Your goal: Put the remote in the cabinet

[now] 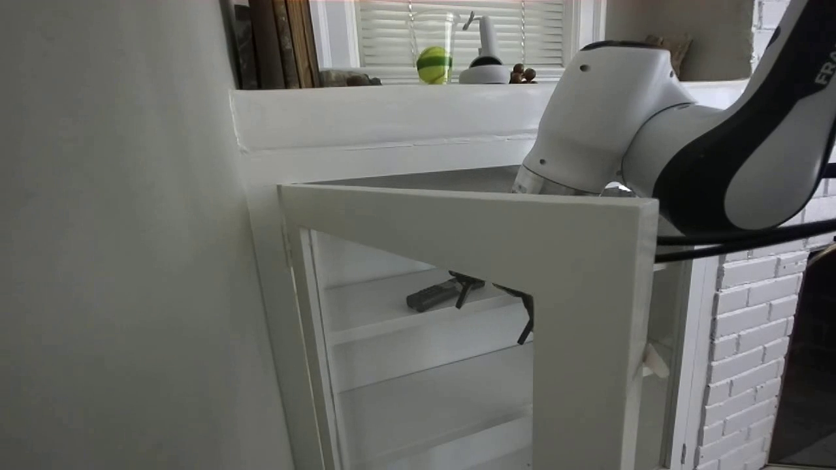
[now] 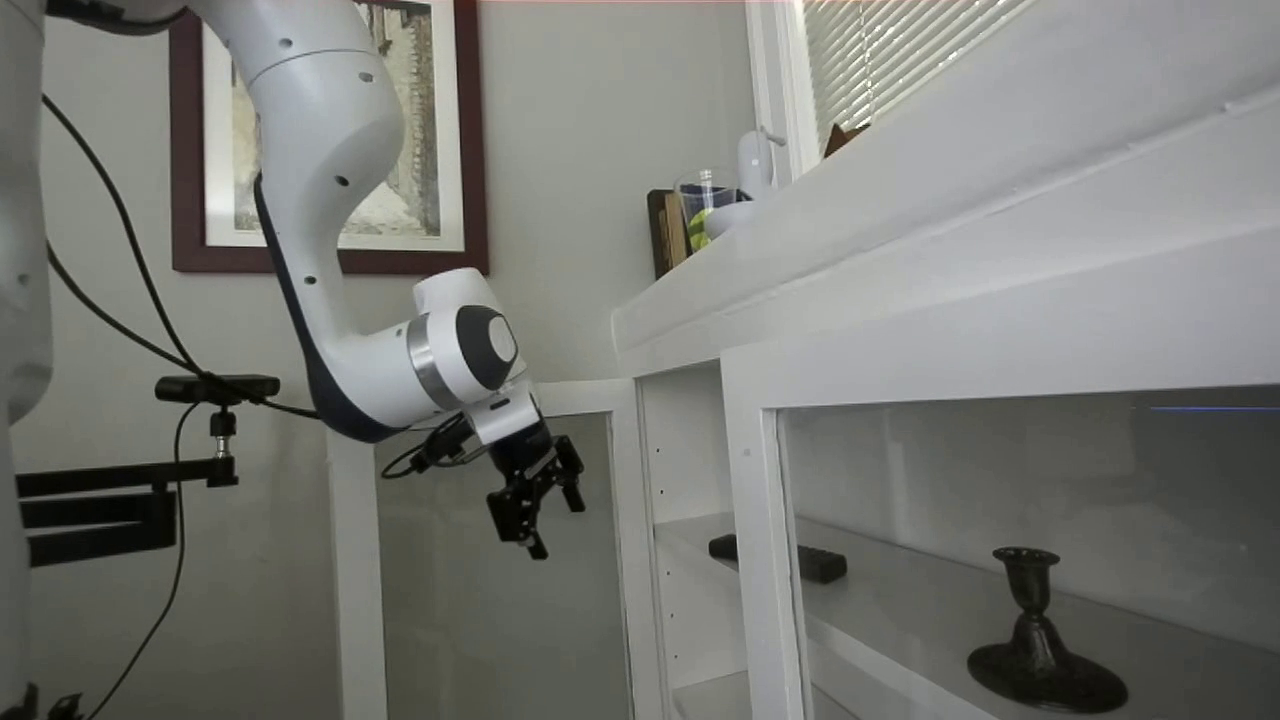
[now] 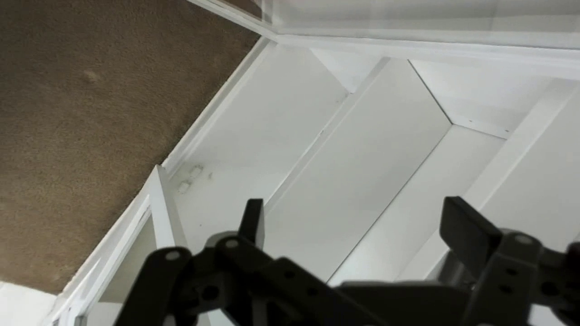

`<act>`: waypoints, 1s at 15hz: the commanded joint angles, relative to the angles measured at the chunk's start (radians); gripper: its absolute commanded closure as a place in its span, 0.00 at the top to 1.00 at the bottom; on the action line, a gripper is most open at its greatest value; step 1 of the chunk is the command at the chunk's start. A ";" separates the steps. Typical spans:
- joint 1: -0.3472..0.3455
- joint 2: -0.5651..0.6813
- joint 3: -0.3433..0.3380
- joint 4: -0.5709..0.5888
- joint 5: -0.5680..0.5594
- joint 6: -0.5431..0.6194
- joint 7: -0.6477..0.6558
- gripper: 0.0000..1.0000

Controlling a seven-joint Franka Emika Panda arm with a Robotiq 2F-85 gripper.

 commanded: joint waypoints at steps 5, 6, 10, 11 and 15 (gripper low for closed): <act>0.147 -0.245 -0.092 -0.081 0.441 -0.172 -0.406 1.00; 0.192 -0.292 -0.129 -0.079 0.499 -0.216 -0.479 1.00; 0.189 -0.494 -0.129 -0.048 0.708 -0.439 -0.747 1.00; 0.159 -0.545 -0.115 -0.032 0.728 -0.519 -0.785 1.00; 0.103 -0.530 -0.060 -0.019 0.762 -0.507 -0.807 1.00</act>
